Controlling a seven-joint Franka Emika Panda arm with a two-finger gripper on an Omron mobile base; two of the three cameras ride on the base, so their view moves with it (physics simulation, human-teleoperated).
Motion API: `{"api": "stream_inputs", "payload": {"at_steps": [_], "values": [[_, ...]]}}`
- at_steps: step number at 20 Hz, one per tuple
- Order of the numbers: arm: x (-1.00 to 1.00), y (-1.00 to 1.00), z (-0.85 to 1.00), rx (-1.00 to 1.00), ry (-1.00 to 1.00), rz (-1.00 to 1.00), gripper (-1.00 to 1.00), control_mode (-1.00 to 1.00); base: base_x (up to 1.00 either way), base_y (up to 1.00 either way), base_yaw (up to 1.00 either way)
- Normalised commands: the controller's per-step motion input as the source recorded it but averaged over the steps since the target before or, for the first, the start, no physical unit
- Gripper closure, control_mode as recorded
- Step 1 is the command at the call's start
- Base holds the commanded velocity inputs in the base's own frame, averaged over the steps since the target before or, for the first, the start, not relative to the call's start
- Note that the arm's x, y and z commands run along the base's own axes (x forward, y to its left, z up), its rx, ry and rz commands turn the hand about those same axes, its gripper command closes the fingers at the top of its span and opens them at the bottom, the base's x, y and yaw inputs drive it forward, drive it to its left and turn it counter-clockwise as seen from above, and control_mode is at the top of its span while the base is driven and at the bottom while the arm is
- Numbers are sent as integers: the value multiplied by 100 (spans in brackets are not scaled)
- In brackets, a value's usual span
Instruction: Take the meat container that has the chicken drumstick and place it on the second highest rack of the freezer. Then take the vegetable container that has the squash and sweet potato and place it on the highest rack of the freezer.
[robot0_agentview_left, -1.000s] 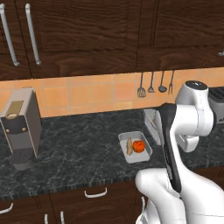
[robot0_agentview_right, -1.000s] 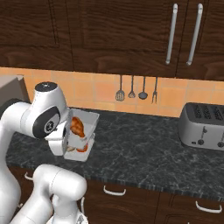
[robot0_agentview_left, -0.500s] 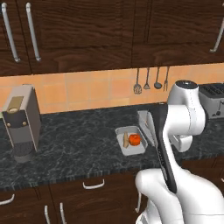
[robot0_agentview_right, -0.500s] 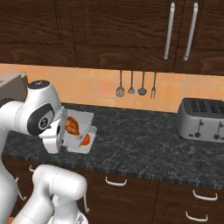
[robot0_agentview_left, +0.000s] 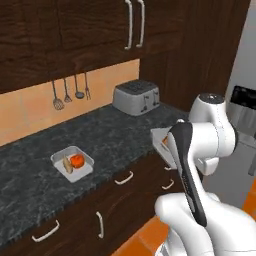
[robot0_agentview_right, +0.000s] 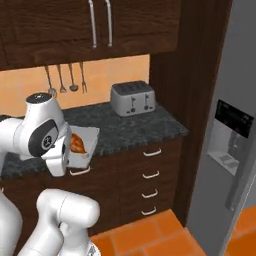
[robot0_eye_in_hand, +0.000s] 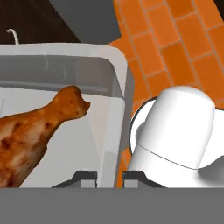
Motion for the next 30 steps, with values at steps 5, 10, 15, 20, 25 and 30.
{"api": "stream_inputs", "payload": {"at_steps": [5, 10, 15, 20, 25, 30], "values": [[0, 0, 0, 0, 0, 0, 100, 100, -24, 0, -100], [0, 0, 0, 0, 0, 0, 100, 100, -18, 0, -99], [0, 0, 0, 0, 0, 0, 100, 100, -3, 0, -87], [0, 0, 0, 0, 0, 0, 100, 100, 21, -13, -40], [0, 0, 0, 0, 0, 0, 100, 100, 79, -28, -8], [0, 0, 0, 0, 0, 0, 100, 100, 99, -29, -9]]}}
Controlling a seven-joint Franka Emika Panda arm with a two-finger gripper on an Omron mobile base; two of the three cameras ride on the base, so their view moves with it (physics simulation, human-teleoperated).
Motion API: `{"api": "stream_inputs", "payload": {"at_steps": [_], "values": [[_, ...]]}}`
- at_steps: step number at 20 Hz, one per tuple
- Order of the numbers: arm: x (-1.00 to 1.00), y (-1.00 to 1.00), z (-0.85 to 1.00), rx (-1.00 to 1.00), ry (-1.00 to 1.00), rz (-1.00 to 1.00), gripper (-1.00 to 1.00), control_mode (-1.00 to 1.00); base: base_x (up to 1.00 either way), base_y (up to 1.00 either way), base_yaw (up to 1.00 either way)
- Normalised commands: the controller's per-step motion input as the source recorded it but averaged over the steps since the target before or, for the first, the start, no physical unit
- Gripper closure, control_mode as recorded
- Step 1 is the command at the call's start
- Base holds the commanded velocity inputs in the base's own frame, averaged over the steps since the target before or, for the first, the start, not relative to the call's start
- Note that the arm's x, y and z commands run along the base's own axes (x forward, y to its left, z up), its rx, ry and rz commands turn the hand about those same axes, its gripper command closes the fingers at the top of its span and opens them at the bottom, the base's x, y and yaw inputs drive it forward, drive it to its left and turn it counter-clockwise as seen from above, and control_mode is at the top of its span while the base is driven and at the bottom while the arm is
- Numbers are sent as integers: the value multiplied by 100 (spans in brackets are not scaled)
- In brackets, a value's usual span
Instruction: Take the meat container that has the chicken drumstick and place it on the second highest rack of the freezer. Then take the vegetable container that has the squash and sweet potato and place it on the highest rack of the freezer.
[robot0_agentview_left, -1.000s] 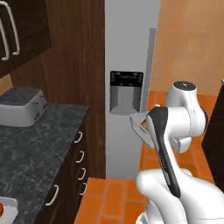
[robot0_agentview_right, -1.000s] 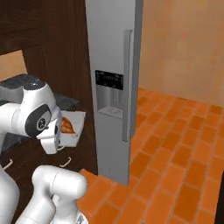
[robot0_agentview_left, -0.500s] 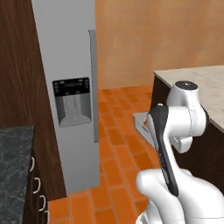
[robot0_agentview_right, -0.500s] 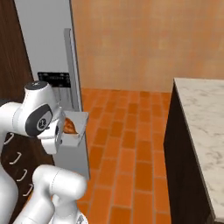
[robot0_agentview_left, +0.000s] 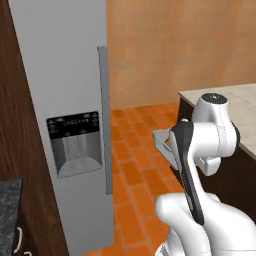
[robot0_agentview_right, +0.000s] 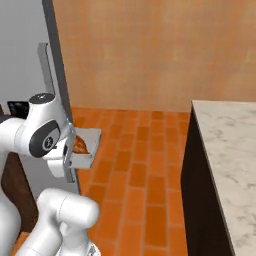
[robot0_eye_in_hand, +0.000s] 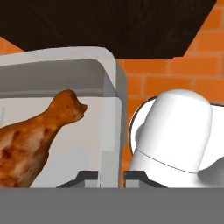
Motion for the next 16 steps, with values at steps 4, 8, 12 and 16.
{"api": "stream_inputs", "payload": {"at_steps": [4, 8, 12, 16], "values": [[0, 0, 0, 0, 0, 0, 100, 100, 99, -23, -8], [0, 0, 0, 0, 0, 0, 100, 100, 100, -36, -5], [0, 0, 0, 0, 0, 0, 100, 100, 83, -69, 0], [0, 0, 0, 0, 0, 0, 100, 100, 78, -38, 0]]}}
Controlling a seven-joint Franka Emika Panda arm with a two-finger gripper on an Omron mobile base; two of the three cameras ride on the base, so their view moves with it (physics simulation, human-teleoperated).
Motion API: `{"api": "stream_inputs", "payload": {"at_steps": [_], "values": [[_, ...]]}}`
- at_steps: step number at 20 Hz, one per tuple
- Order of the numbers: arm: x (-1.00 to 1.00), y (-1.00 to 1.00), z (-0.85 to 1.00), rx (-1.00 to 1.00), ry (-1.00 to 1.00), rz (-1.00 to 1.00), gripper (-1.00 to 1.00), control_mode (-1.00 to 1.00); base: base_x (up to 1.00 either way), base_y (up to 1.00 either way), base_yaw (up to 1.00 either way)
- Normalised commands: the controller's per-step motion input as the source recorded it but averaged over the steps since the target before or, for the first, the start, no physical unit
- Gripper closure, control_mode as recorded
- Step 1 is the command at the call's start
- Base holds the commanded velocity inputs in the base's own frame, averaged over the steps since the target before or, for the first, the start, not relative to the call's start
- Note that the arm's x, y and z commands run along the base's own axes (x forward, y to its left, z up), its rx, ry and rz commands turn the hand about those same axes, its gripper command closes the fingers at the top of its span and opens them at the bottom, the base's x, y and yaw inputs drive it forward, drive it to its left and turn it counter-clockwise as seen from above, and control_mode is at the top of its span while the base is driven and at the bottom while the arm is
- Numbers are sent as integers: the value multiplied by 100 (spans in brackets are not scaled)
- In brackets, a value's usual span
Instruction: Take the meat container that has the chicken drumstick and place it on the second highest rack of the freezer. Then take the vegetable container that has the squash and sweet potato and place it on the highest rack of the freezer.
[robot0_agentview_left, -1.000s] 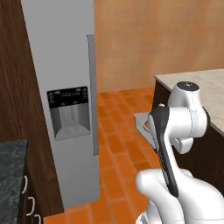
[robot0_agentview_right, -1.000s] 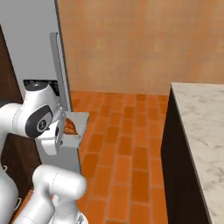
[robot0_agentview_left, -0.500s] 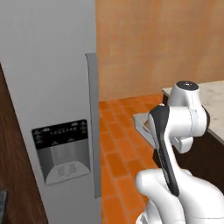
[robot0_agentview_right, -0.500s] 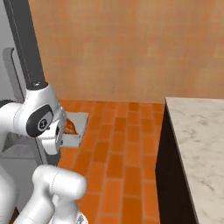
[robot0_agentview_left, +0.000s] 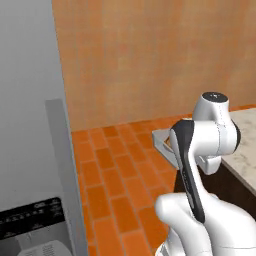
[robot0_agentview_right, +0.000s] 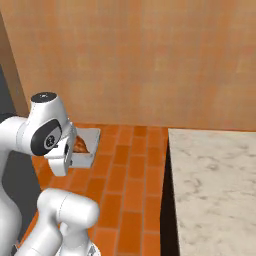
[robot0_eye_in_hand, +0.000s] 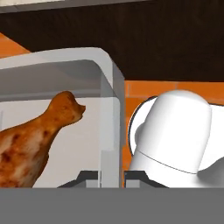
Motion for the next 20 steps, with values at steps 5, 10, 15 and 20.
{"api": "stream_inputs", "payload": {"at_steps": [5, 10, 15, 20], "values": [[0, 0, 0, 0, 0, 0, 100, 100, 100, -20, 0], [0, 0, 0, 0, 0, 0, 100, 100, 98, -17, -1], [0, 0, 0, 0, 0, 0, 100, 100, 88, -19, 0], [0, 0, 0, 0, 0, 0, 100, 100, 3, -19, 67]]}}
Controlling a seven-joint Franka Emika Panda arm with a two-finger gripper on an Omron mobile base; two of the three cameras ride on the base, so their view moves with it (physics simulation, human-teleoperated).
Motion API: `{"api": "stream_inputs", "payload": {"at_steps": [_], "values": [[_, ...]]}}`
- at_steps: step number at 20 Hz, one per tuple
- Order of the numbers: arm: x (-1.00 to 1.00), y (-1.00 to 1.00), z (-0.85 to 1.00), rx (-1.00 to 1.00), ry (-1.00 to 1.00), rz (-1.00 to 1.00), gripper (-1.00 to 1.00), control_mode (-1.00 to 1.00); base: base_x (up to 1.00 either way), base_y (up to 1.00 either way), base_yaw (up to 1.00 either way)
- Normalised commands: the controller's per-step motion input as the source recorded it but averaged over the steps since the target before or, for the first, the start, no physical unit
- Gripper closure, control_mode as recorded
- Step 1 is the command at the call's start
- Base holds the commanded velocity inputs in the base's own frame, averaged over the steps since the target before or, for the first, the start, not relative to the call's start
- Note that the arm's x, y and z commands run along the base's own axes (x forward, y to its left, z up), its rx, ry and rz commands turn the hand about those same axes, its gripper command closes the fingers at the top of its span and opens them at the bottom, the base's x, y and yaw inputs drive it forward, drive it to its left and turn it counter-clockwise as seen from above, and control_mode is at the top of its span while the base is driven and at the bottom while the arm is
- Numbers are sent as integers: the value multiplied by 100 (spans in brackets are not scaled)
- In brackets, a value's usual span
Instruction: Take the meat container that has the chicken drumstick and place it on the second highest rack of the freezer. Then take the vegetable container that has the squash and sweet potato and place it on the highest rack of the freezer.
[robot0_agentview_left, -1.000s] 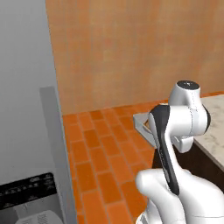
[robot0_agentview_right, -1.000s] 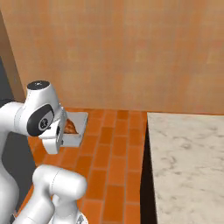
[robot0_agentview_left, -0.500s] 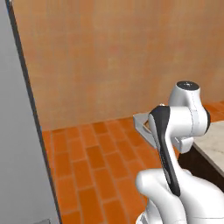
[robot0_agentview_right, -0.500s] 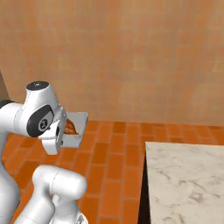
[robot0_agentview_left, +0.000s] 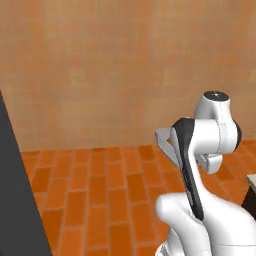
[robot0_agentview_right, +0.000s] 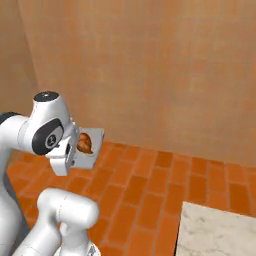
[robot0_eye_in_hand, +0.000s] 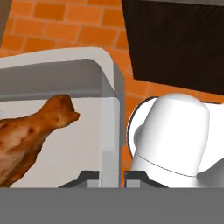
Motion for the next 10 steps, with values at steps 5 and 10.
{"api": "stream_inputs", "payload": {"at_steps": [5, 10], "values": [[0, 0, 0, 0, 0, 0, 100, 100, 4, 0, 96], [0, 0, 0, 0, 0, 0, 100, 100, 1, 0, 93]]}}
